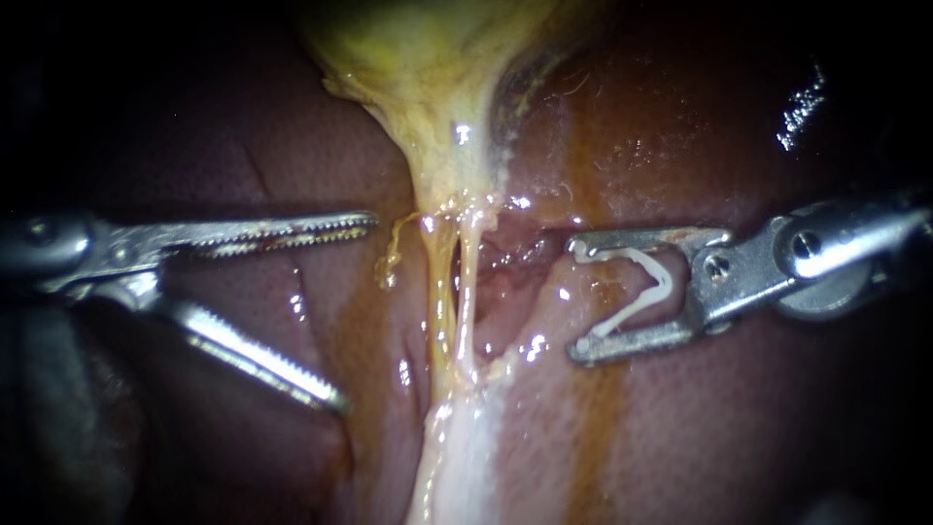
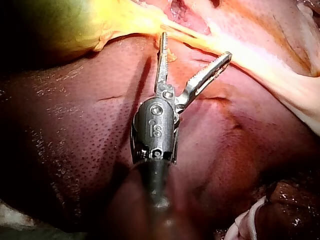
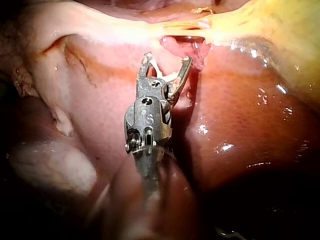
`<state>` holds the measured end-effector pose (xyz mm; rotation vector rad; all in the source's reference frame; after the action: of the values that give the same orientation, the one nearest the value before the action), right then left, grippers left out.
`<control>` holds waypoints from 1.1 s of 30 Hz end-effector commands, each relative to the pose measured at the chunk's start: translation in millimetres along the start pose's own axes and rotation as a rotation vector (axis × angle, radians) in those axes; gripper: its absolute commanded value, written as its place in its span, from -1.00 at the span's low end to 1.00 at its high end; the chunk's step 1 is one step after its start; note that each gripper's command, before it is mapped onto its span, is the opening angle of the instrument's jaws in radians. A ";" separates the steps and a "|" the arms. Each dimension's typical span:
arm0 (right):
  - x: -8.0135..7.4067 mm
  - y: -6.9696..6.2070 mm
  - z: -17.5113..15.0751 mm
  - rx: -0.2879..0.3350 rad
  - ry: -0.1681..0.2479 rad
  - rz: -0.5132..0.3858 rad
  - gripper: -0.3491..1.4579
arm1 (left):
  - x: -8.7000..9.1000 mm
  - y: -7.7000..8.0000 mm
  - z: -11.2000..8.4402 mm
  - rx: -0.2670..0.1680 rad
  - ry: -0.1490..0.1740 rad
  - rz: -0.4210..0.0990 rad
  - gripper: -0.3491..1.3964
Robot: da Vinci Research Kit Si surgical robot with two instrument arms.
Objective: Grabbing gallbladder
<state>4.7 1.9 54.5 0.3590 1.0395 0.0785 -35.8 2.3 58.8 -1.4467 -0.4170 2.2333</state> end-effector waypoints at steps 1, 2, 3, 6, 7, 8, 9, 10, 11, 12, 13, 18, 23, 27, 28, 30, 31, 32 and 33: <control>0.0 0.0 0.0 0.000 0.000 0.000 -0.06 | 0.0 -0.1 0.0 -0.001 0.000 0.000 0.84; 0.0 0.0 0.0 0.000 0.000 0.000 -0.06 | -0.1 -0.2 0.0 -0.001 0.000 0.000 0.84; 0.0 0.0 -0.1 0.000 0.000 0.000 -0.06 | -0.1 -0.4 0.0 -0.002 0.000 0.000 0.84; 0.0 0.0 -0.1 0.000 0.000 0.000 -0.06 | -0.4 -1.3 0.1 -0.009 0.000 -0.005 0.84; 0.0 0.0 -0.1 0.000 0.000 0.000 -0.06 | -0.5 -1.7 0.1 -0.010 0.000 -0.004 0.84; 0.0 0.0 -0.1 0.000 0.000 0.000 -0.06 | -0.6 -2.0 0.1 -0.012 0.000 -0.004 0.84; 0.0 0.0 -0.1 0.000 0.000 0.000 -0.06 | -0.7 -2.4 0.2 -0.010 0.000 -0.003 0.83; 0.0 0.0 -0.1 0.000 0.000 0.000 -0.06 | -0.9 -3.0 0.3 -0.011 0.000 -0.003 0.79; 0.0 0.0 -0.1 0.001 0.000 0.000 -0.06 | -1.0 -3.4 0.4 -0.011 0.000 -0.008 0.77; 0.0 0.0 -0.1 0.001 0.000 0.000 -0.06 | -1.1 -3.8 0.5 -0.012 0.000 -0.014 0.75; 0.0 0.0 -0.1 0.001 0.000 0.000 -0.06 | -1.2 -4.3 0.7 -0.012 -0.001 -0.020 0.73; 0.0 0.0 0.0 0.000 0.000 0.000 -0.06 | -1.7 -6.9 2.3 -0.007 -0.001 -0.025 0.67; 0.0 0.0 0.0 0.000 0.000 0.000 -0.06 | -2.4 -8.7 3.9 -0.005 -0.001 -0.032 0.59; 0.1 0.0 0.0 0.000 0.000 0.000 -0.06 | -2.9 -8.8 4.2 -0.004 -0.001 -0.041 0.42; 0.1 0.0 0.0 0.000 0.000 0.000 -0.06 | -2.9 -8.7 4.1 -0.004 -0.001 -0.048 0.34; 0.1 0.0 0.0 0.000 0.000 0.000 -0.06 | -2.6 -8.5 4.0 -0.003 -0.001 -0.072 0.11; 0.1 0.0 0.0 0.000 0.000 0.000 -0.06 | -2.6 -8.3 4.0 0.003 -0.001 -0.079 0.00; 0.1 0.0 0.0 0.000 0.000 0.000 -0.06 | -2.5 -8.2 4.0 0.007 0.002 -0.091 -0.14; 0.1 0.0 0.0 0.000 0.000 0.000 -0.06 | -2.4 -8.0 4.0 0.011 0.002 -0.103 -0.23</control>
<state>4.8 1.9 54.4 0.3591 1.0395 0.0782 -37.0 7.8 66.1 -1.3870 -0.4641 2.1464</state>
